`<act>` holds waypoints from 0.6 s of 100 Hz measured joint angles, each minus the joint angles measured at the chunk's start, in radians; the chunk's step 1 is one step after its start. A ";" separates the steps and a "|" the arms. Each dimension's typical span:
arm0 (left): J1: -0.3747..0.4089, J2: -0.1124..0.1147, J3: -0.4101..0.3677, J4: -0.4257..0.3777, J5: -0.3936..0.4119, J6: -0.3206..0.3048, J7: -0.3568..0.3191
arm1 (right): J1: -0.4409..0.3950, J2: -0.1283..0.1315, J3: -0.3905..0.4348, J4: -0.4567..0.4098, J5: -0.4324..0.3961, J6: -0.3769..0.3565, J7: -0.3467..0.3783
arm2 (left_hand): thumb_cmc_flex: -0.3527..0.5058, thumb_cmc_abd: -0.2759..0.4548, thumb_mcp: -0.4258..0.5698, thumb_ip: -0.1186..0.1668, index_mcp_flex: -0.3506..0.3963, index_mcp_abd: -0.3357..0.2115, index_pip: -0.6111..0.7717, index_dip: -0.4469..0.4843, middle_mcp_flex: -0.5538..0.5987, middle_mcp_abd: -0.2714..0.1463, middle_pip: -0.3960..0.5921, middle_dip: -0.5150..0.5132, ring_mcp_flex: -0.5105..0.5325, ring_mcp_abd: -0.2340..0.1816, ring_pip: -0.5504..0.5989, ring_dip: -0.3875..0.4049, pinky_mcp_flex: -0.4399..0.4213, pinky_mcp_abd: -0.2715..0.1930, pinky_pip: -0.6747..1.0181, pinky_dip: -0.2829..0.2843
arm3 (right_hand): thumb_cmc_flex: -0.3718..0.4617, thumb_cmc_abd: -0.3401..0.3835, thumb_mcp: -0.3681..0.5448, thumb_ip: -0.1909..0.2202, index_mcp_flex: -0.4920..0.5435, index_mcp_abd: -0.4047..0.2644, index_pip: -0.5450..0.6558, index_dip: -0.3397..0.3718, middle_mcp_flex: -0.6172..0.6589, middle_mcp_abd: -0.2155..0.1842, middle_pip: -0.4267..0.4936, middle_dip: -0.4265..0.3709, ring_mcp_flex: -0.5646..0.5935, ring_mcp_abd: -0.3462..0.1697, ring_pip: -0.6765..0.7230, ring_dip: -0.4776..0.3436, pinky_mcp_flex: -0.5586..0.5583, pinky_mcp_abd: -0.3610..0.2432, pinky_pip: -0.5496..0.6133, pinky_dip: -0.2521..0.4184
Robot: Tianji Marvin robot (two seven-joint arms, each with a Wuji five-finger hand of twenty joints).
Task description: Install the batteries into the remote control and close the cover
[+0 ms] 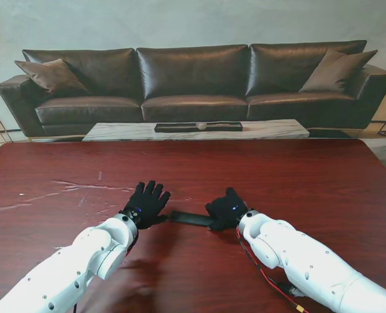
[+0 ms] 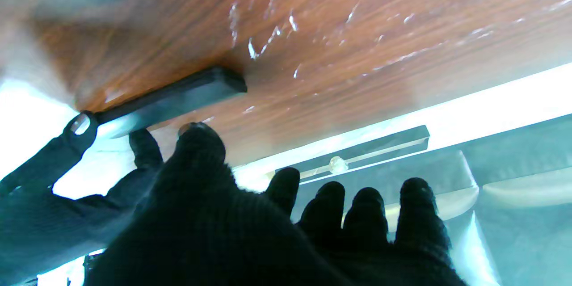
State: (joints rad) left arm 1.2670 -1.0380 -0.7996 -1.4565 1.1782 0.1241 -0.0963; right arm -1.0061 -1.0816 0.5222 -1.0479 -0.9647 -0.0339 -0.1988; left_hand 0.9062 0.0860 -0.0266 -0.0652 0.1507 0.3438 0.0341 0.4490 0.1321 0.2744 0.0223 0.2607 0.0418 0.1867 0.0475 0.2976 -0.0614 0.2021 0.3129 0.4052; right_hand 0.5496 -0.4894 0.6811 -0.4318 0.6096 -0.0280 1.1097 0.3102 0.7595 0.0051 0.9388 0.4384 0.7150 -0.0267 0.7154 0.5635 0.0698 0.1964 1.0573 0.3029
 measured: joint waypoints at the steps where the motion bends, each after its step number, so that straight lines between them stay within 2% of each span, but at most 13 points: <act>1: 0.001 0.000 -0.002 0.000 0.000 0.000 0.000 | 0.000 0.000 0.000 0.000 -0.001 0.000 0.000 | 0.000 0.000 0.000 0.000 0.000 0.000 0.000 0.000 0.000 0.000 0.000 -0.002 0.000 0.000 0.000 -0.003 0.000 0.000 -0.001 -0.005 | 0.000 0.000 0.000 0.000 0.000 0.000 -0.001 0.000 0.001 0.000 -0.002 0.000 0.000 0.000 -0.005 -0.001 -0.001 0.000 0.000 0.000; 20: 0.033 0.000 -0.036 0.005 0.001 0.001 0.024 | -0.005 0.005 0.013 -0.010 -0.010 -0.016 0.015 | -0.002 -0.005 0.000 0.000 0.000 -0.001 0.000 -0.012 0.000 0.000 -0.001 -0.013 0.000 0.000 -0.002 -0.037 -0.008 -0.001 -0.071 -0.042 | 0.000 0.004 0.000 0.030 -0.038 0.000 -0.017 -0.008 -0.058 0.014 -0.046 0.000 -0.054 0.000 -0.061 -0.032 -0.012 0.002 -0.003 0.000; 25: 0.041 0.000 -0.046 0.004 0.005 0.001 0.025 | -0.010 0.009 0.021 -0.017 -0.016 -0.022 0.025 | -0.014 -0.005 0.000 0.000 0.000 -0.001 0.000 -0.016 0.000 0.000 -0.001 -0.013 0.000 0.007 -0.002 -0.037 -0.008 -0.001 -0.088 -0.045 | 0.000 0.019 0.002 0.049 -0.063 0.000 -0.034 -0.008 -0.092 0.024 -0.084 -0.008 -0.073 0.001 -0.084 -0.042 -0.018 0.004 -0.008 0.000; 34: 0.058 0.000 -0.074 -0.003 0.011 -0.003 0.024 | -0.015 0.016 0.030 -0.030 -0.036 -0.031 0.035 | -0.014 -0.005 0.000 0.000 0.000 -0.001 0.000 -0.025 0.000 0.000 -0.001 -0.010 0.000 0.022 -0.002 -0.037 -0.008 -0.001 -0.096 -0.053 | 0.000 0.033 0.020 0.061 -0.090 0.000 -0.067 -0.004 -0.124 0.025 -0.147 -0.034 -0.106 0.001 -0.104 -0.049 -0.021 0.008 -0.010 0.000; 38: 0.064 0.000 -0.085 -0.006 0.011 -0.004 0.025 | -0.019 0.018 0.035 -0.034 -0.042 -0.033 0.037 | -0.014 -0.005 0.000 0.000 0.003 -0.001 0.000 -0.025 0.000 0.000 -0.001 -0.007 0.000 0.027 -0.002 -0.037 -0.008 0.000 -0.101 -0.053 | 0.000 0.041 0.031 0.081 -0.098 0.007 -0.096 0.003 -0.144 0.021 -0.181 -0.055 -0.120 0.002 -0.110 -0.060 -0.026 0.010 -0.013 0.000; 39: 0.065 0.000 -0.087 -0.007 0.011 -0.004 0.025 | -0.020 0.019 0.037 -0.035 -0.043 -0.034 0.037 | -0.014 -0.005 0.000 0.000 0.004 0.000 0.000 -0.025 0.000 0.000 -0.001 -0.004 0.000 0.029 -0.002 -0.037 -0.008 0.000 -0.101 -0.053 | 0.000 0.042 0.043 0.099 -0.105 0.011 -0.114 0.014 -0.156 0.025 -0.178 -0.052 -0.126 0.002 -0.122 -0.063 -0.029 0.011 -0.014 0.000; 44: 0.071 0.001 -0.094 -0.011 0.011 -0.006 0.028 | -0.023 0.022 0.041 -0.039 -0.049 -0.037 0.038 | -0.024 -0.005 0.000 0.000 0.006 0.000 0.000 -0.025 0.001 0.000 -0.001 0.003 0.000 0.040 -0.002 -0.034 -0.008 0.001 -0.101 -0.053 | -0.010 0.051 0.069 0.133 -0.118 0.020 -0.148 0.030 -0.178 0.035 -0.196 -0.058 -0.144 0.017 -0.133 -0.072 -0.031 0.011 -0.015 0.000; 46: 0.073 0.001 -0.096 -0.012 0.011 -0.007 0.029 | -0.025 0.022 0.042 -0.040 -0.051 -0.038 0.037 | -0.025 -0.005 0.000 0.000 0.012 0.000 0.000 -0.025 0.002 0.000 -0.001 0.004 0.000 0.047 -0.002 -0.031 -0.009 0.004 -0.102 -0.053 | -0.020 0.055 0.085 0.170 -0.119 0.029 -0.183 0.062 -0.190 0.040 -0.207 -0.062 -0.158 0.018 -0.132 -0.083 -0.031 0.011 -0.017 0.000; 47: 0.074 0.001 -0.097 -0.013 0.011 -0.007 0.030 | -0.025 0.023 0.043 -0.040 -0.052 -0.038 0.037 | -0.025 -0.005 0.000 0.000 0.013 0.000 0.000 -0.025 0.002 0.000 -0.001 0.005 0.000 0.051 -0.002 -0.029 -0.009 0.009 -0.103 -0.053 | -0.020 0.055 0.085 0.170 -0.119 0.029 -0.183 0.062 -0.190 0.040 -0.207 -0.062 -0.158 0.018 -0.132 -0.083 -0.031 0.011 -0.017 0.000; 50: 0.076 0.001 -0.101 -0.016 0.011 -0.009 0.030 | -0.027 0.024 0.046 -0.042 -0.053 -0.041 0.037 | -0.025 -0.005 0.000 0.000 0.014 0.000 0.000 -0.025 0.002 0.007 -0.001 0.005 0.000 0.057 -0.002 -0.026 -0.009 0.014 -0.103 -0.053 | -0.031 0.064 0.105 0.206 -0.131 0.035 -0.225 0.099 -0.228 0.046 -0.223 -0.070 -0.188 0.013 -0.154 -0.097 -0.040 0.011 -0.020 -0.001; 55: 0.080 0.002 -0.106 -0.022 0.011 -0.011 0.029 | -0.032 0.024 0.054 -0.043 -0.055 -0.048 0.035 | -0.025 -0.009 0.000 0.000 0.014 0.000 0.000 -0.025 0.002 0.017 -0.001 0.005 0.000 0.062 -0.002 -0.024 -0.009 0.024 -0.103 -0.053 | -0.031 0.066 0.122 0.222 -0.155 0.035 -0.256 0.114 -0.252 0.051 -0.226 -0.061 -0.202 0.017 -0.177 -0.109 -0.045 0.011 -0.026 -0.003; 60: 0.084 0.002 -0.111 -0.028 0.012 -0.013 0.025 | -0.036 0.025 0.062 -0.044 -0.058 -0.055 0.032 | -0.025 -0.009 0.000 0.000 0.014 0.000 0.000 -0.025 0.003 0.019 -0.001 0.005 0.000 0.062 -0.002 -0.023 -0.010 0.024 -0.105 -0.053 | -0.030 0.070 0.137 0.239 -0.178 0.035 -0.300 0.119 -0.294 0.058 -0.259 -0.085 -0.235 0.016 -0.211 -0.125 -0.057 0.011 -0.039 -0.005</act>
State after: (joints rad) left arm 1.3508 -1.0357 -0.9103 -1.4844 1.1903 0.1110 -0.0714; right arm -1.0425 -1.0566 0.5838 -1.0920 -1.0230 -0.0891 -0.1664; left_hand 0.8809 0.0768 -0.0270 -0.0652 0.1647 0.3439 0.0341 0.4237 0.1347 0.2935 0.0211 0.2656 0.0416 0.2488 0.0451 0.2748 -0.0711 0.2265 0.2075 0.3519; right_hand 0.5191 -0.4189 0.8184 -0.1924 0.4320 0.0073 0.8100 0.4288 0.4654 0.0634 0.6798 0.3532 0.4797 -0.0104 0.5042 0.4384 0.0126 0.2073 1.0187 0.2975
